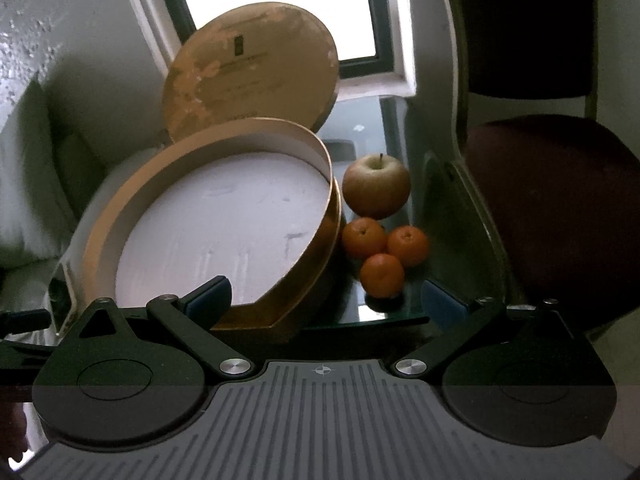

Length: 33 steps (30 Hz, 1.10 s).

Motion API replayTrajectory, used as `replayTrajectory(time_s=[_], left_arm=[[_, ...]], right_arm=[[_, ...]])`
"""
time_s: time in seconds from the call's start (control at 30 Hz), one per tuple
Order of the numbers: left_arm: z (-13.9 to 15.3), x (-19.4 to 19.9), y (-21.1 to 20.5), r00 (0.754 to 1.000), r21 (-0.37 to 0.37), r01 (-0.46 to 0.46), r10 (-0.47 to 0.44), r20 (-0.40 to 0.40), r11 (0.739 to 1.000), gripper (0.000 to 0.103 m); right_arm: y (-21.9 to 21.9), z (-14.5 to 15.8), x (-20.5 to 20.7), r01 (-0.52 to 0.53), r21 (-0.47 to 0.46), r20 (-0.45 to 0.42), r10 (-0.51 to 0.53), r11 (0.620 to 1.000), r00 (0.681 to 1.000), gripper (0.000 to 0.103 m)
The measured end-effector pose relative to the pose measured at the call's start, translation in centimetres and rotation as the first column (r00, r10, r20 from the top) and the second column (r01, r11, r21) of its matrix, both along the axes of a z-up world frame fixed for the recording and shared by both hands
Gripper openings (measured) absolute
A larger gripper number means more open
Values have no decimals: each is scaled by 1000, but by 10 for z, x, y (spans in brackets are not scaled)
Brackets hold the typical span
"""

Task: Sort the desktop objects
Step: 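Move the right tool toward the mandarins beside the box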

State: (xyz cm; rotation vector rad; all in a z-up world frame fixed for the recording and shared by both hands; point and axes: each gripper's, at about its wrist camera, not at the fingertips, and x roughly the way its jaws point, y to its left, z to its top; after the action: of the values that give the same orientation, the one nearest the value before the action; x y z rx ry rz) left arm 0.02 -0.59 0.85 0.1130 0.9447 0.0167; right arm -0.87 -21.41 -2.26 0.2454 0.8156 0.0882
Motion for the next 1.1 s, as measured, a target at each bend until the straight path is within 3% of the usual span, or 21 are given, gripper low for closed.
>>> replayTrajectory(time_s=[0.63, 0.77, 0.93, 1.1], left_arm=[[-4, 2, -3, 1000, -7, 7, -7, -26, 1000, 102], [-7, 2, -4, 999, -14, 17, -17, -36, 1000, 102], [-13, 5, -3, 997, -25, 31, -32, -67, 999, 102], [-16, 6, -2, 996, -30, 45, -47, -81, 999, 102]], right_arm=[[-5, -4, 3, 10, 2, -10, -10, 1000, 1000, 103], [-14, -8, 4, 40, 27, -7, -40, 999, 999, 103], [-27, -18, 8, 51, 133, -38, -47, 990, 998, 103], [-29, -26, 10, 50, 113, -34, -46, 992, 998, 103]])
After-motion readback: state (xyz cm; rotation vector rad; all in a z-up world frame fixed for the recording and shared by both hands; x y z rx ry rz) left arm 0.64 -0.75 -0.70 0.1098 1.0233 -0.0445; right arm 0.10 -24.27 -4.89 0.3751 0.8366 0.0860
